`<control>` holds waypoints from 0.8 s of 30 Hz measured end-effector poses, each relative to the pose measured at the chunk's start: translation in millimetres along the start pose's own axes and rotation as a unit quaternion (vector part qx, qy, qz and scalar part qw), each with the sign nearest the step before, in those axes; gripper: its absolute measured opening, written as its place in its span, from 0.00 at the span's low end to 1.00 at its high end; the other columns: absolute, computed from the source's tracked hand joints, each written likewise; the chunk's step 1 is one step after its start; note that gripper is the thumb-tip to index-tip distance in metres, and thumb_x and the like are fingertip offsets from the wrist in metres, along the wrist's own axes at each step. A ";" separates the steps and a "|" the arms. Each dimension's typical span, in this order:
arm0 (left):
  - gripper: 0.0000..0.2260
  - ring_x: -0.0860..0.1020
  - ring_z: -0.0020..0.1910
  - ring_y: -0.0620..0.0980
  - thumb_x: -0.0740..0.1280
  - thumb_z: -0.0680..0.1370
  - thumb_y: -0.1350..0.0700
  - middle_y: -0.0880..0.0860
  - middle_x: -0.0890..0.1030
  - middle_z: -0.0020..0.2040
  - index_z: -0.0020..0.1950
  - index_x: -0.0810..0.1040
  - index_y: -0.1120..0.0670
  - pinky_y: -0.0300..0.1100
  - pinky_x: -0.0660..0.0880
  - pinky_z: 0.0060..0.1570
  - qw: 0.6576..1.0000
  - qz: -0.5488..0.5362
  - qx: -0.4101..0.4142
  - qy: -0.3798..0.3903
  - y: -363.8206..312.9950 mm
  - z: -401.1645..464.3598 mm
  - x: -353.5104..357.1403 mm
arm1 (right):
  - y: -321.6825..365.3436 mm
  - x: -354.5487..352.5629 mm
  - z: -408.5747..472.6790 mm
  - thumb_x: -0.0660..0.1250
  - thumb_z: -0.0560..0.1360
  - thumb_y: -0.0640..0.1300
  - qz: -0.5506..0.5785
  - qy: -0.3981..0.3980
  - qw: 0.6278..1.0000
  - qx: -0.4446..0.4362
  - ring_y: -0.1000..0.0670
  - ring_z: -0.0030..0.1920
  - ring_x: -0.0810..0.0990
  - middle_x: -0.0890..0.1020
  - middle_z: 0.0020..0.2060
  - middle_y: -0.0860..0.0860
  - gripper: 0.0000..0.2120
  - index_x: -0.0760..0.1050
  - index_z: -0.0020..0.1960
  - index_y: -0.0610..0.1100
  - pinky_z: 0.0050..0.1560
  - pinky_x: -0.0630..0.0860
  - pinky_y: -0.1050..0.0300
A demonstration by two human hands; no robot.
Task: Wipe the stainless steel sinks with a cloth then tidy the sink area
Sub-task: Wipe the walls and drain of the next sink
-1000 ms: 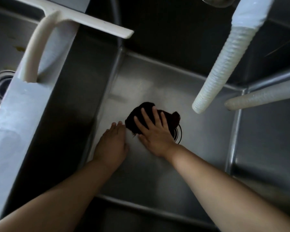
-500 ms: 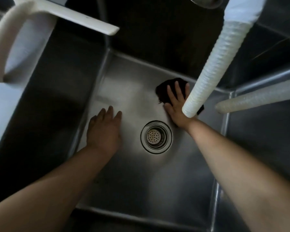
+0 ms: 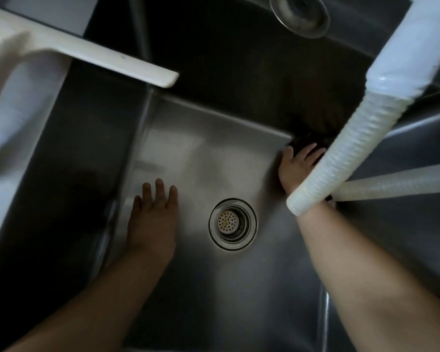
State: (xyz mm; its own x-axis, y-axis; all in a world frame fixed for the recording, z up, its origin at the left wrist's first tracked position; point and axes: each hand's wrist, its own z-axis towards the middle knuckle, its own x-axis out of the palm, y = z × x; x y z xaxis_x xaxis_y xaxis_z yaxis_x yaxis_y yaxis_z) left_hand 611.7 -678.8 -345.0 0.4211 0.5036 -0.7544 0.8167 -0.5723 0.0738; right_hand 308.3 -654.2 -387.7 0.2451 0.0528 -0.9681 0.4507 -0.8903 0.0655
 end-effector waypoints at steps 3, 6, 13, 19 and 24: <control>0.44 0.41 0.75 0.65 0.65 0.76 0.50 0.63 0.36 0.76 0.76 0.33 0.57 0.55 0.46 0.74 1.000 -0.007 0.003 0.000 -0.4 0.6 -0.5 | 49.0 10.9 -19.5 0.51 0.81 0.52 0.067 -0.017 0.995 -0.073 0.39 0.73 0.39 0.47 0.75 0.35 0.31 0.44 0.76 0.37 0.68 0.28 0.48; 0.44 0.40 0.75 0.64 0.65 0.77 0.50 0.62 0.35 0.76 0.75 0.33 0.56 0.55 0.45 0.74 1.000 -0.021 0.008 0.000 2.3 1.6 1.1 | 110.4 24.0 -48.6 0.50 0.79 0.55 0.028 0.012 0.990 -0.141 0.39 0.74 0.37 0.44 0.75 0.36 0.33 0.43 0.76 0.39 0.69 0.30 0.43; 0.46 0.38 0.75 0.62 0.67 0.75 0.49 0.60 0.34 0.76 0.75 0.32 0.54 0.53 0.43 0.75 0.997 -0.069 0.006 -0.018 6.6 4.5 6.4 | 158.2 37.3 -69.1 0.47 0.79 0.56 -0.042 0.058 0.936 -0.344 0.41 0.74 0.33 0.39 0.76 0.41 0.31 0.40 0.77 0.47 0.65 0.25 0.44; 0.50 0.35 0.75 0.58 0.70 0.73 0.48 0.57 0.32 0.75 0.75 0.32 0.52 0.50 0.39 0.74 0.994 -0.110 0.006 -0.019 10.1 2.7 7.7 | 201.4 38.8 -80.5 0.46 0.80 0.57 -0.046 0.113 0.885 -0.449 0.44 0.74 0.32 0.38 0.76 0.46 0.29 0.40 0.77 0.52 0.64 0.23 0.46; 0.51 0.36 0.75 0.54 0.71 0.73 0.50 0.57 0.31 0.75 0.74 0.30 0.56 0.43 0.37 0.72 0.986 -0.160 -0.036 -0.038 8.0 -10.2 5.3 | 200.2 37.6 -104.4 0.47 0.81 0.55 -0.050 0.171 0.849 -0.498 0.45 0.74 0.32 0.39 0.76 0.49 0.27 0.43 0.77 0.53 0.68 0.28 0.45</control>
State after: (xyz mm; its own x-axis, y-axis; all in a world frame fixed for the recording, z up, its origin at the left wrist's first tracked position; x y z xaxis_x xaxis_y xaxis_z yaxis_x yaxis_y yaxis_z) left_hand 624.5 -674.1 -341.8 0.1083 0.5997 -0.7929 0.9299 -0.3431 -0.1325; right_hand 497.4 -783.2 -385.7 0.3204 0.3854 -0.8653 0.9444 -0.0583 0.3237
